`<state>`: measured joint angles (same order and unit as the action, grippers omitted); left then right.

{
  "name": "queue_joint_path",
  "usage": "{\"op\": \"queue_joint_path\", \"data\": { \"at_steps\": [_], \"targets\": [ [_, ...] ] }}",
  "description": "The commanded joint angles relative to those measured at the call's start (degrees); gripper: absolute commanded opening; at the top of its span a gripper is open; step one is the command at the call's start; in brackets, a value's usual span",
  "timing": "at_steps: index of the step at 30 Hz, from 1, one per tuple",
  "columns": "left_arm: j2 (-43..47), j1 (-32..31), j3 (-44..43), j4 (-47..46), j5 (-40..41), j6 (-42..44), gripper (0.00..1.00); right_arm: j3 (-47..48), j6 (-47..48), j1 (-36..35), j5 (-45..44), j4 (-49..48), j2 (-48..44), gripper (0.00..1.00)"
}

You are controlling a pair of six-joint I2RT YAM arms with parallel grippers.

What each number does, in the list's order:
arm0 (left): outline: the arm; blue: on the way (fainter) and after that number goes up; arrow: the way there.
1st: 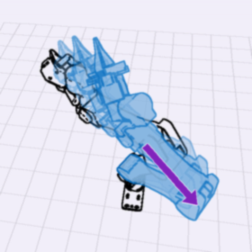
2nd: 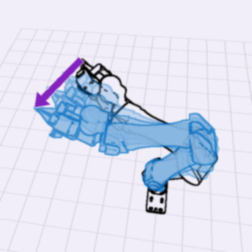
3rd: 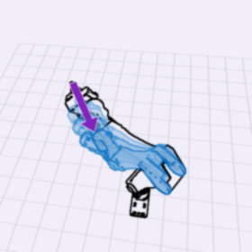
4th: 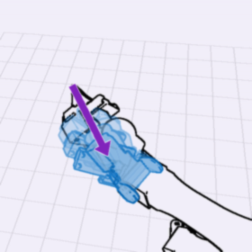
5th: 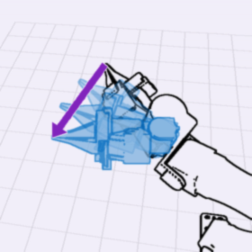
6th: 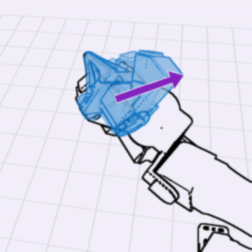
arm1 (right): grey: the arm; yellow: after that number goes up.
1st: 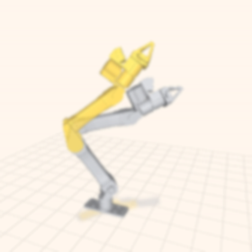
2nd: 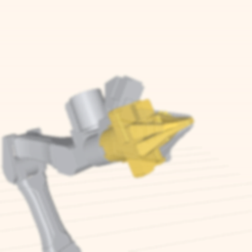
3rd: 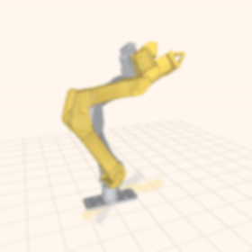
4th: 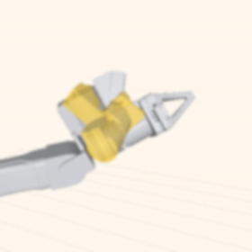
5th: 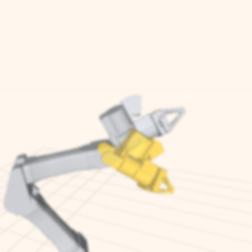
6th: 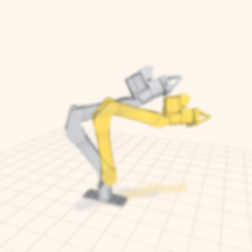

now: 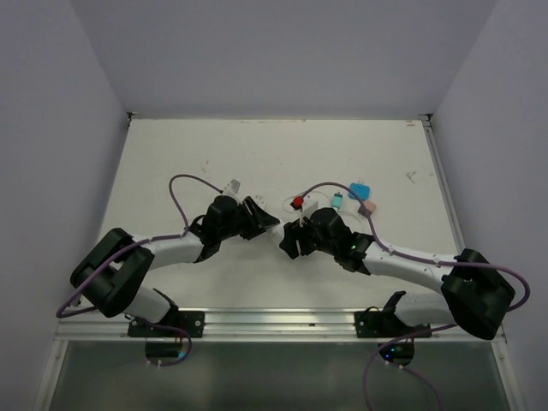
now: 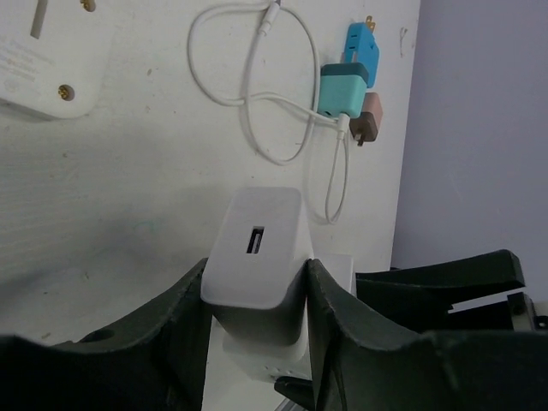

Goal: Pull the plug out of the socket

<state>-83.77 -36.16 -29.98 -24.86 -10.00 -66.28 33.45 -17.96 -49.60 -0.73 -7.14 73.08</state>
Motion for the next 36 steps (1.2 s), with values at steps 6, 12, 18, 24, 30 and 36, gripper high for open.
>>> {"op": "queue_joint_path", "data": {
  "at_steps": [6, 12, 18, 24, 30, 36],
  "targets": [
    [-0.2, -0.4, 2.3, -9.9, 0.9, -6.2, 0.04, -1.3, -1.4, -0.4, -2.5, -7.1, -4.6, 0.0],
    [0.8, -0.4, 5.5, -16.0, 3.8, -11.6, 0.0, -2.1, -0.6, -0.4, -3.0, -6.4, -6.8, 0.0],
    [3.8, -0.4, 7.3, -18.8, 9.7, -15.2, 0.0, -2.5, 0.5, -0.4, -2.4, -5.0, -7.9, 0.0],
    [5.2, 0.0, 6.2, -16.6, 17.2, -16.9, 0.0, -3.0, 1.5, -0.4, -2.1, -3.1, -8.6, 0.0],
    [5.4, 3.1, 5.9, -17.1, 20.7, -18.4, 0.0, -4.2, 2.3, -0.5, -2.0, -2.0, -10.2, 0.0],
    [6.9, 7.8, 5.8, -17.6, 21.8, -18.4, 0.0, -5.1, 2.7, -0.6, -1.8, -1.5, -10.9, 0.0]
  ]
}}
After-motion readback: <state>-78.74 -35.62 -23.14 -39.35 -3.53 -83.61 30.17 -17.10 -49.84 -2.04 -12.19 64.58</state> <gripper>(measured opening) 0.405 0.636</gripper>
